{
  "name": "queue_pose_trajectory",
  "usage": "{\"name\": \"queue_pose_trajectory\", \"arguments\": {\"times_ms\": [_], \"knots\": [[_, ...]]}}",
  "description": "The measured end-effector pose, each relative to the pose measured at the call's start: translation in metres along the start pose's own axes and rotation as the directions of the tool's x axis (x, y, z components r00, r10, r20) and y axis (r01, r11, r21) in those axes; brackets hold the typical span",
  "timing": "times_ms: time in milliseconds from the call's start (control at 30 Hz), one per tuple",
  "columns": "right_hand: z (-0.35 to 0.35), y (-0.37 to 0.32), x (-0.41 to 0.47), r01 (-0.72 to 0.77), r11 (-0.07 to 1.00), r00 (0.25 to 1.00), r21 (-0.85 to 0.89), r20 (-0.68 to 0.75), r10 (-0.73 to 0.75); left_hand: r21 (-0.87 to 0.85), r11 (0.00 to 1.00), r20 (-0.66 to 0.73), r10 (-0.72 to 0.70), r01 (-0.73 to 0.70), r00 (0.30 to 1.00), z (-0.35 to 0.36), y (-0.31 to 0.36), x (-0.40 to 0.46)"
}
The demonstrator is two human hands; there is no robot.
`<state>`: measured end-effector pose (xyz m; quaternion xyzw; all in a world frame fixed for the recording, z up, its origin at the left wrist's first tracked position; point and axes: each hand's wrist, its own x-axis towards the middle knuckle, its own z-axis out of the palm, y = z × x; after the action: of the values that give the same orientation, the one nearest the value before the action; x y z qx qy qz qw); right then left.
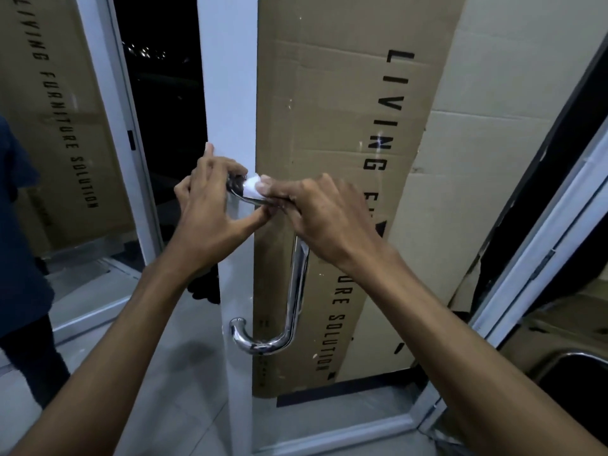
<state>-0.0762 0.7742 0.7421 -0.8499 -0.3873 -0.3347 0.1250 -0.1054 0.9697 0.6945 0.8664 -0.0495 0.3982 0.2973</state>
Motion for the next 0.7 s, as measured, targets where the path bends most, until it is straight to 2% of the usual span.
{"name": "queue_pose_trajectory", "arguments": {"times_ms": [133, 267, 367, 533, 633, 700], "knots": [[-0.007, 0.0, 0.003, -0.099, 0.995, 0.994, 0.017, 0.048, 0.098, 0.001, 1.0, 0.001, -0.01, 0.01, 1.0, -0.001, 0.003, 0.001], [-0.009, -0.007, 0.0, -0.063, 0.998, 0.995, 0.017, 0.076, 0.062, -0.013, 1.0, 0.003, -0.018, 0.018, 1.0, -0.003, 0.004, 0.002], [-0.009, 0.002, -0.002, -0.175, 0.984, 0.982, 0.02, 0.077, 0.173, 0.035, 0.999, 0.005, -0.028, 0.028, 1.0, -0.004, 0.004, 0.0], [-0.007, -0.006, -0.006, -0.135, 0.99, 0.99, 0.037, 0.058, 0.132, 0.11, 0.993, 0.022, 0.029, -0.032, 0.999, -0.004, 0.005, 0.0], [-0.011, -0.001, -0.013, -0.208, 0.975, 0.978, 0.077, 0.04, 0.206, 0.178, 0.982, 0.016, 0.068, -0.07, 0.998, -0.006, 0.006, -0.004], [-0.008, 0.0, -0.009, -0.207, 0.974, 0.978, 0.093, 0.025, 0.206, 0.204, 0.973, 0.041, 0.1, -0.107, 0.994, -0.006, 0.008, -0.009]]}}
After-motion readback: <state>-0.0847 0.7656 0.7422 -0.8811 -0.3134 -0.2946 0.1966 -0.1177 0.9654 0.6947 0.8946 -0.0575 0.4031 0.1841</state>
